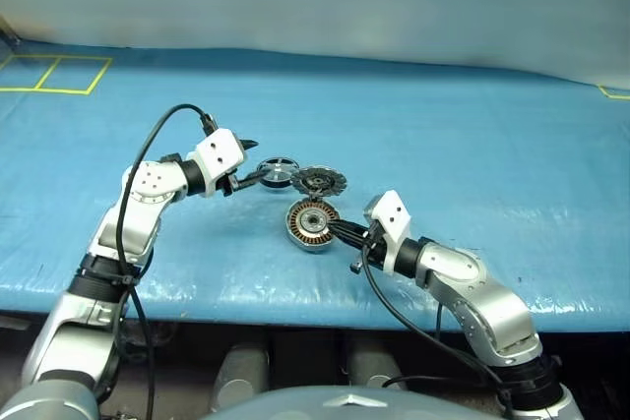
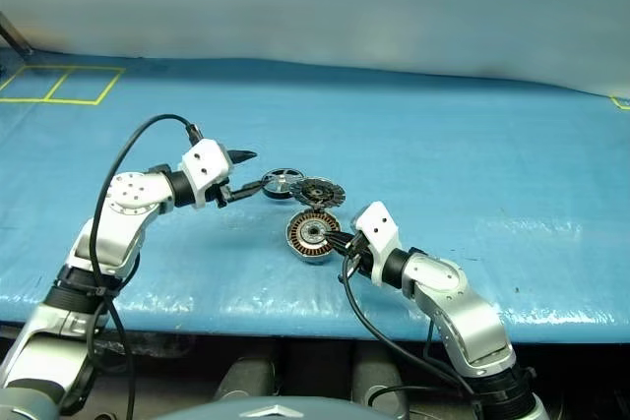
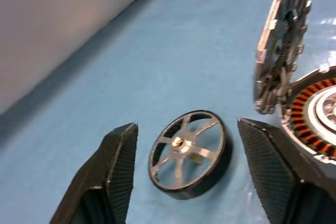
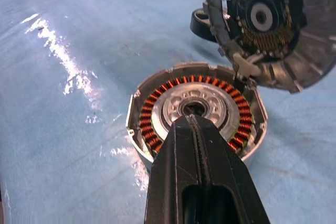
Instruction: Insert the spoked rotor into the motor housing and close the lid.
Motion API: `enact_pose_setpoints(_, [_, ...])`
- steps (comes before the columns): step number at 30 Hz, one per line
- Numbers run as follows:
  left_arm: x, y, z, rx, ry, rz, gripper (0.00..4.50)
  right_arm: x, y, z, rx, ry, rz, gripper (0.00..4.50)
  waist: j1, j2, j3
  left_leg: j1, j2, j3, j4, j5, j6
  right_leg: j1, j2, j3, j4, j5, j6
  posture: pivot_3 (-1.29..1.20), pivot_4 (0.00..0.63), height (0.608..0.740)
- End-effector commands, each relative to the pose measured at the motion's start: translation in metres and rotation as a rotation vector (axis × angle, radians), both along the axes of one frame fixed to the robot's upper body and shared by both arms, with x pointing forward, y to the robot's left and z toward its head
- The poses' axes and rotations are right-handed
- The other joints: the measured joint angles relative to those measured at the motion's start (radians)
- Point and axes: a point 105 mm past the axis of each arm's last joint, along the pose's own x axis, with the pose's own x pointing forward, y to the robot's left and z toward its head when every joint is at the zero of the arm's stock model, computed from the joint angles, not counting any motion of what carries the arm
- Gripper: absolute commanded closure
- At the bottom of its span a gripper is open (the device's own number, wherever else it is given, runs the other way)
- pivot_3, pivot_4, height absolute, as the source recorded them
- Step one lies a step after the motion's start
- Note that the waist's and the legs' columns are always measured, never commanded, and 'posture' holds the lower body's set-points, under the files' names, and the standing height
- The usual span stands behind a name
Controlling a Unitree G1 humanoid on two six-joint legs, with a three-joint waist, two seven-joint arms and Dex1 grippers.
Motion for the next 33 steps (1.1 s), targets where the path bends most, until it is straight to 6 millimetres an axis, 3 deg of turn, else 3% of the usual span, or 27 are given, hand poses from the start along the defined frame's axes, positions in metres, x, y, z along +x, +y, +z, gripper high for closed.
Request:
enact_pose_setpoints(1, [0.015, 0.000, -0.001, 0.179, 0.028, -0.072, 1.97, 0.000, 0.000, 0.016, 0.025, -0.063, -0.018, 4.50, 0.000, -0.002, 0.002, 0.000, 0.000, 0.000, 0.000, 0.000, 0.000, 0.000, 0.000, 0.000, 0.000, 0.000, 0.000, 0.00, 0.150, 0.740])
enact_pose_setpoints(9, [0.054, -0.020, 0.024, 0.411, 0.015, -0.137, 1.97, 0.000, -0.001, 0.015, 0.014, -0.058, -0.027, 4.50, 0.006, -0.007, 0.007, -0.002, -0.001, -0.001, 0.001, 0.000, 0.000, -0.001, 0.000, 0.000, 0.000, 0.000, 0.001, 0.00, 0.150, 0.740])
enact_pose_setpoints(16, [0.071, -0.029, 0.025, 0.702, 0.032, -0.158, 1.97, 0.001, -0.008, 0.017, -0.030, -0.055, -0.011, 4.50, 0.004, -0.009, 0.008, -0.004, -0.001, -0.001, 0.001, 0.000, 0.001, -0.001, 0.000, 0.000, 0.000, -0.001, 0.002, 0.00, 0.150, 0.740])
enact_pose_setpoints(21, [0.075, -0.038, 0.024, 0.780, 0.042, -0.165, 1.97, 0.001, -0.008, 0.019, -0.045, -0.064, -0.007, 4.50, 0.005, -0.010, 0.009, -0.006, -0.001, -0.001, 0.005, -0.001, 0.002, -0.001, 0.000, 0.000, 0.001, 0.002, 0.007, 0.00, 0.150, 0.740])
enact_pose_setpoints(33, [0.066, -0.049, 0.004, 0.780, 0.117, -0.229, 1.97, 0.000, -0.006, 0.019, -0.047, -0.069, -0.010, 4.50, 0.006, -0.011, 0.010, -0.008, -0.002, -0.002, 0.009, -0.001, 0.002, -0.001, 0.000, 0.000, 0.001, 0.003, 0.009, 0.00, 0.150, 0.740])
